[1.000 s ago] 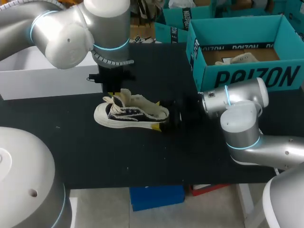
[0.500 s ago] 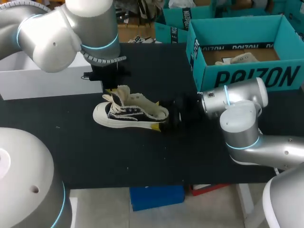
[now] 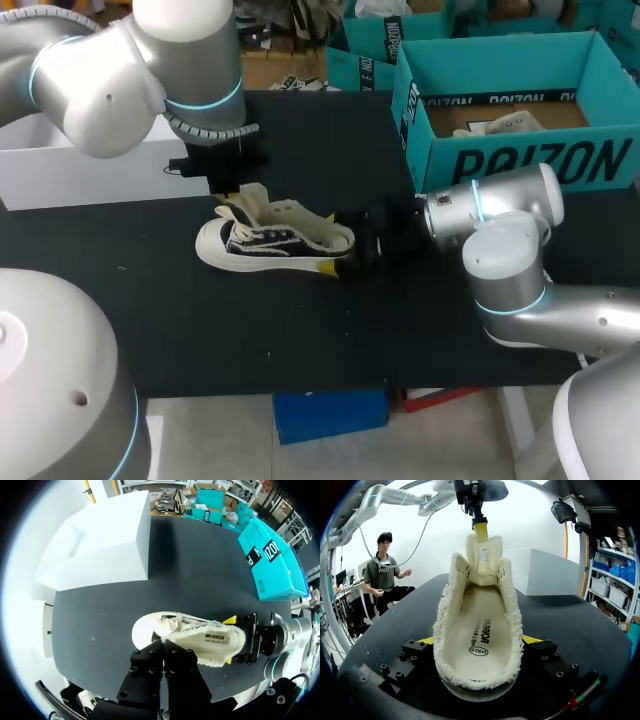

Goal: Take the shoe out of the shoebox, open the shoe tongue, remove and reinsert the insole, then place the shoe into the shoebox

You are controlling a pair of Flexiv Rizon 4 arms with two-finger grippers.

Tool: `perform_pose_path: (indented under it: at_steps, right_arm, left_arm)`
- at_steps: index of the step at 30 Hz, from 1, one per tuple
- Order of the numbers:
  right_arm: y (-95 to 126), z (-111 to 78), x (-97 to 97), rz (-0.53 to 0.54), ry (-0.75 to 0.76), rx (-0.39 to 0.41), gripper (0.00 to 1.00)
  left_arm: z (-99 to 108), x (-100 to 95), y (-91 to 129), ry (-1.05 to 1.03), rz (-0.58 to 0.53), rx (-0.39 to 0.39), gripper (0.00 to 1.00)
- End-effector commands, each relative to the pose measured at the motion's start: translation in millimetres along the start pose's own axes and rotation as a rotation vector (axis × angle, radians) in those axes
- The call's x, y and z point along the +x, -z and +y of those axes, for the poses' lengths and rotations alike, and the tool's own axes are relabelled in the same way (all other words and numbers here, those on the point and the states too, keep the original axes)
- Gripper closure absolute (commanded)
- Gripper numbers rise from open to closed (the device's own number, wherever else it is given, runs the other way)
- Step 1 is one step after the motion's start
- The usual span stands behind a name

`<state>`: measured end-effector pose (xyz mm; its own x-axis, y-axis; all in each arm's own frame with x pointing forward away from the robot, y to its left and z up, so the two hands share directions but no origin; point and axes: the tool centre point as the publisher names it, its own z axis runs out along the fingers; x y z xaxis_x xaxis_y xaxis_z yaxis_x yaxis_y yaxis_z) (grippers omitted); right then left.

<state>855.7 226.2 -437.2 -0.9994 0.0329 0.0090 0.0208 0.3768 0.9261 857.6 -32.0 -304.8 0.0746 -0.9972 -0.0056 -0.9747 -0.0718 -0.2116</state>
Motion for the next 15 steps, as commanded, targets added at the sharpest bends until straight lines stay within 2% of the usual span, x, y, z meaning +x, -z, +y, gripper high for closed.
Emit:
perform_pose_path:
  at_steps: [1, 15]
  right_arm:
    - [-5, -7.1, 0.1, -0.001, -0.003, 0.001, 1.00]
    - [-5, -7.1, 0.1, -0.001, -0.003, 0.001, 1.00]
  left_arm:
    - [5, -14.7, 0, 0.015, 0.012, 0.000, 1.00]
    - [13, -35.2, -20, 0.076, 0.014, -0.029, 1.00]
